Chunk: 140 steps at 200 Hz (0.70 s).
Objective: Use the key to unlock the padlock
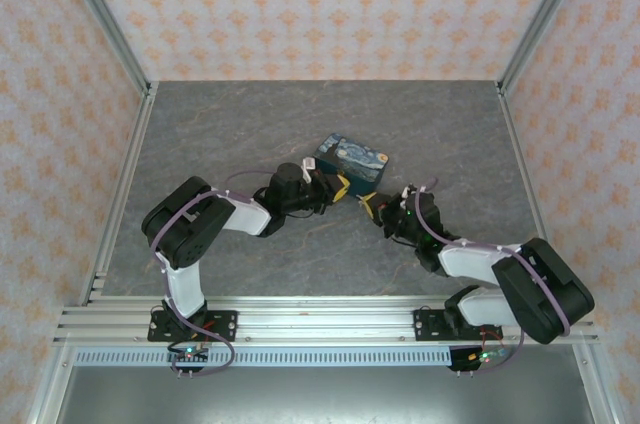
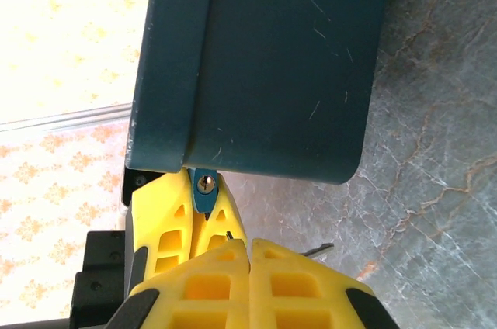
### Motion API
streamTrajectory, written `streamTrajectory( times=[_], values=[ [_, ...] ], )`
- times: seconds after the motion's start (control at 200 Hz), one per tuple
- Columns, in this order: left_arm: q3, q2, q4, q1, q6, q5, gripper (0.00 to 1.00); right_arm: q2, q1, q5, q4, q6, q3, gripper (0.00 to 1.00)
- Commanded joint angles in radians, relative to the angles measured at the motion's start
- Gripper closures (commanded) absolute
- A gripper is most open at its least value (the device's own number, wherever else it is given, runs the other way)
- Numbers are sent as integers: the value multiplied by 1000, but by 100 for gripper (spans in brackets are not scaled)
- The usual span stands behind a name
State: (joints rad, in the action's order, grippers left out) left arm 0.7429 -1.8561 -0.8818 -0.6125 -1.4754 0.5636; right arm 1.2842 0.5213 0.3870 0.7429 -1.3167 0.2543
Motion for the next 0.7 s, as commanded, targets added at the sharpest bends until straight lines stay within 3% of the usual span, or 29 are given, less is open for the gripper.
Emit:
streamTrajectory(
  times=[0.0,0.38,0.696],
  values=[
    [-8,39,-81,5,-26,-25,100,10,17,-59,47,-35,34,100],
    [-23,40,-123,-3,-36,-34,100,18,39,-150,39,-88,44,100],
    [-27,41,-128,-9,-34,-40,100,51,48,-154,53,-106,66,100]
  ],
)
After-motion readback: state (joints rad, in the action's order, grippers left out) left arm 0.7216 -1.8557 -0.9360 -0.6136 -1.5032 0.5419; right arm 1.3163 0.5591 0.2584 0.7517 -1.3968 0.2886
